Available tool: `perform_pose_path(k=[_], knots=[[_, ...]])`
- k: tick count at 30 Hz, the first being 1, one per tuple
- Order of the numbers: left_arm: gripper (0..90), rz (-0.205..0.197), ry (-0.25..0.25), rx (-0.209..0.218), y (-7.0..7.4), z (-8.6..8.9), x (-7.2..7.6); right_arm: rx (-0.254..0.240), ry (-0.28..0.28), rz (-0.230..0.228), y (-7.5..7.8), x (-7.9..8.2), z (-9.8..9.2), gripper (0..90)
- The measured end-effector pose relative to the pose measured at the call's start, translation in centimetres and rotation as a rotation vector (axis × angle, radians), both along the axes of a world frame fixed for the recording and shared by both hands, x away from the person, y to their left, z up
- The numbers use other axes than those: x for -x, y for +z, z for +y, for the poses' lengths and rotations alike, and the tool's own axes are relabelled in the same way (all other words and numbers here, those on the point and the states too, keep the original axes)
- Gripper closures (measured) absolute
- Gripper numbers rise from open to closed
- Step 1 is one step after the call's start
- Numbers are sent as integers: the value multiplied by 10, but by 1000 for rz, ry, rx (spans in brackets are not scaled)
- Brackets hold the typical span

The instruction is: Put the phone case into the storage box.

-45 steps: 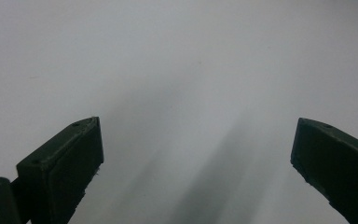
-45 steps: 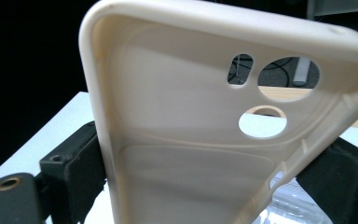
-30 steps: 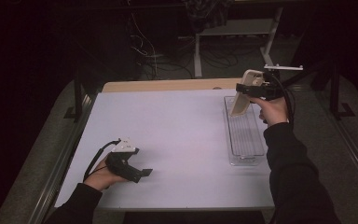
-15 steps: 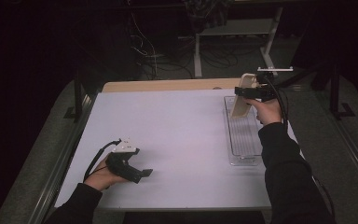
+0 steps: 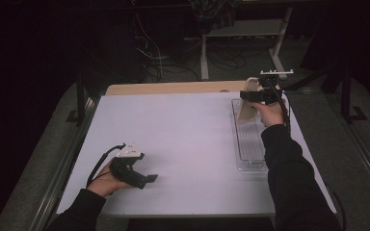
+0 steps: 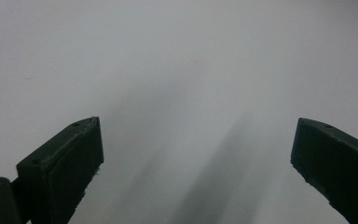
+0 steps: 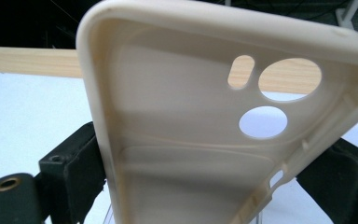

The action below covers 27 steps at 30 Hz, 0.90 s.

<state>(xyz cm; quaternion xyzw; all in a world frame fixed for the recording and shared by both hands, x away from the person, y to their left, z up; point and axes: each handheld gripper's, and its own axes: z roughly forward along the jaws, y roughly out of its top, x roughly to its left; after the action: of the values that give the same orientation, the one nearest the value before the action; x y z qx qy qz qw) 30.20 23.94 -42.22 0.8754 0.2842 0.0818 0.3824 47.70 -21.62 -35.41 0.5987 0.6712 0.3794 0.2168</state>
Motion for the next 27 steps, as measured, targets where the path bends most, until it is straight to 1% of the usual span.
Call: perform_pose_path(k=[3,8,9,12,13,14,15,16,17,19,22,23,24,25,27], knots=[[19,2,2,4,0,0,0,13,-16,7,-2,-4,2,80],[19,1,2,7,0,0,0,29,-27,15,-4,-9,4,78],[19,2,10,21,0,-1,1,35,-28,15,-4,-11,5,78],[20,1,7,20,0,-1,1,46,-33,18,-4,-14,7,77],[19,-2,-2,8,1,-1,1,52,-35,22,-4,-15,8,76],[19,-2,-3,6,1,-1,1,62,-35,20,-5,-17,9,76],[20,-1,1,13,1,-1,1,71,-34,18,-5,-18,9,76],[20,-1,-1,10,1,-1,1,78,-34,20,-5,-19,10,75],[19,1,5,19,1,-2,1,78,-39,21,-6,-20,11,75],[19,0,3,18,1,-2,1,90,-39,17,-7,-22,12,73],[20,1,5,22,1,-2,1,88,-48,24,-8,-25,16,71],[19,0,-1,12,2,-1,1,92,-53,26,-9,-26,17,71],[20,-1,-3,8,2,-1,1,102,-47,24,-10,-27,17,71],[20,-2,-3,8,2,-1,1,101,-51,31,-11,-28,18,71],[19,2,7,24,1,-2,1,105,-54,31,-13,-29,19,70]])
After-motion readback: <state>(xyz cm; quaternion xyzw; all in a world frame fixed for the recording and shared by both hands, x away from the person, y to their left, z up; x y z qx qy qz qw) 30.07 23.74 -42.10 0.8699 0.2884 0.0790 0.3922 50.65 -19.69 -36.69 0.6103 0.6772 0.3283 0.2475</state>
